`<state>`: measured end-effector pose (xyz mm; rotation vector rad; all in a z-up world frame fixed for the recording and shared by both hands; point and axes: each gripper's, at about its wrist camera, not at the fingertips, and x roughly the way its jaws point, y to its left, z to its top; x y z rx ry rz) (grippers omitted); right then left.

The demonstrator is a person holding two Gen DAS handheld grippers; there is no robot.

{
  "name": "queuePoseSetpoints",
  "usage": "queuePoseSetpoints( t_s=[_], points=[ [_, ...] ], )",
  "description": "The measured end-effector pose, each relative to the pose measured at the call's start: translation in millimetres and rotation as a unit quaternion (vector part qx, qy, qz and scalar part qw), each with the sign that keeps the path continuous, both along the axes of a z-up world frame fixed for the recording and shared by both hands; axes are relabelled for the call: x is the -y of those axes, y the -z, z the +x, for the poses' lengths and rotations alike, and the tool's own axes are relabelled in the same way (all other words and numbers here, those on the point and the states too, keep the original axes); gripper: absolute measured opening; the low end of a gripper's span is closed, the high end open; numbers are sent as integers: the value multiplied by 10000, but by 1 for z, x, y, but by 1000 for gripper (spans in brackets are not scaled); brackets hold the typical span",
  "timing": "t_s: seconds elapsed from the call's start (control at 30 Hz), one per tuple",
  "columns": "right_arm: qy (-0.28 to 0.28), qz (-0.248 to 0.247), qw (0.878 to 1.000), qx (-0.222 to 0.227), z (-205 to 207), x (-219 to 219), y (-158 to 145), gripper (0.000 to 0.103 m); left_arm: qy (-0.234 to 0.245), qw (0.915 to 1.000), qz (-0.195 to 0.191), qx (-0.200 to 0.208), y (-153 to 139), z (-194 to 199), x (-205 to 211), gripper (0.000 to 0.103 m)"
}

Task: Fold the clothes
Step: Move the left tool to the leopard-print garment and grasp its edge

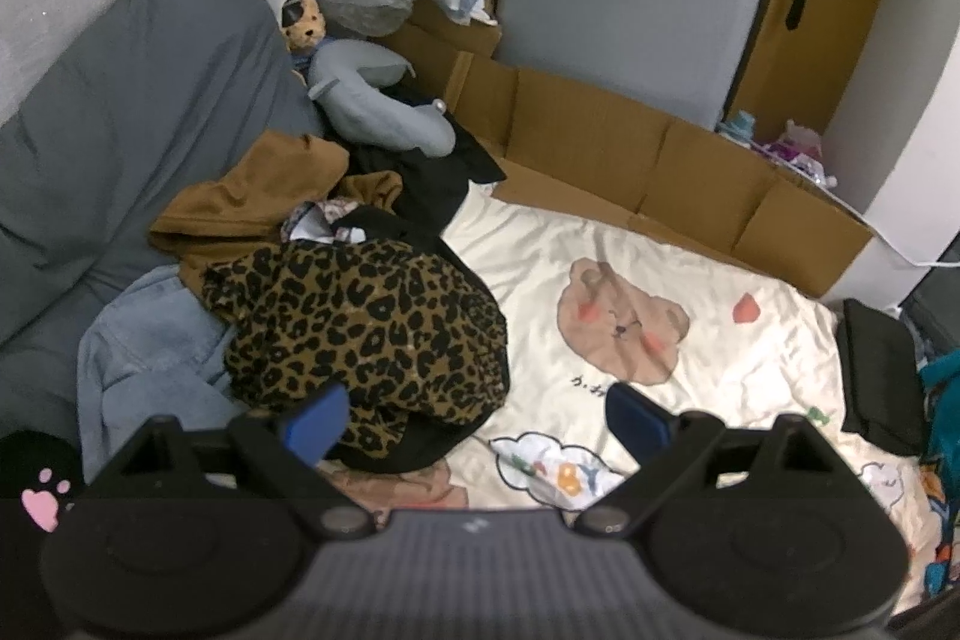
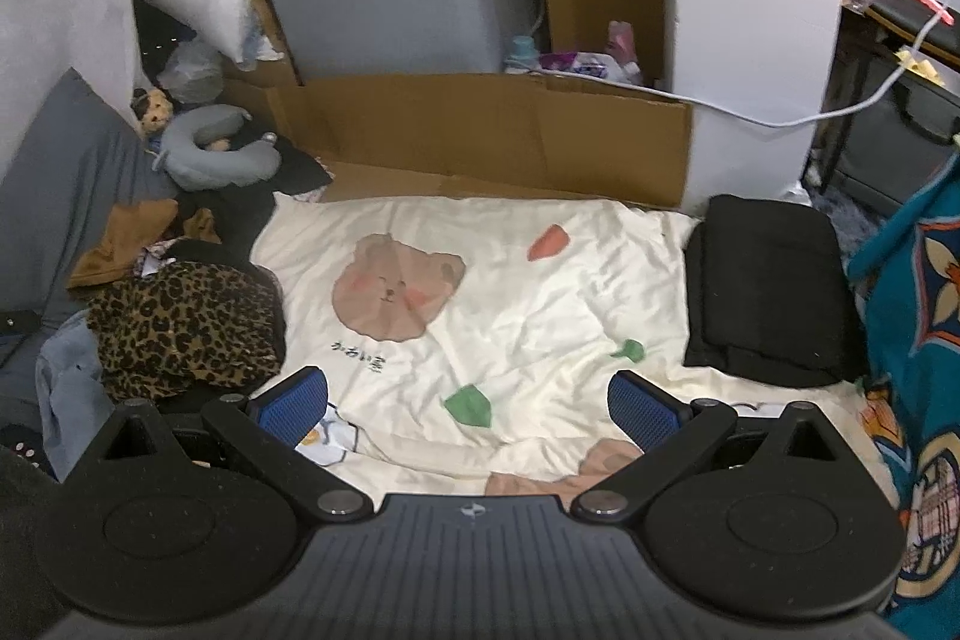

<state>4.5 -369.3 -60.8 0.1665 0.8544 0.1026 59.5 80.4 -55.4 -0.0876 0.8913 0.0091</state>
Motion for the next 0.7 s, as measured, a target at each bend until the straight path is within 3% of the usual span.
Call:
queuePoseSetpoints(
  t_s=[0.17,0.4,0.7],
  points=[
    [-123,72,9999,-15,9,-8,7,102,-116,9998,-144,44,3,3,-22,89],
    [-126,217,9991,354,14,-16,12,102,-371,9991,-78,188,11,10,-51,84],
    [-36,305,9986,439,31,-25,39,102,-445,9990,-8,-26,63,37,-73,83]
  ],
)
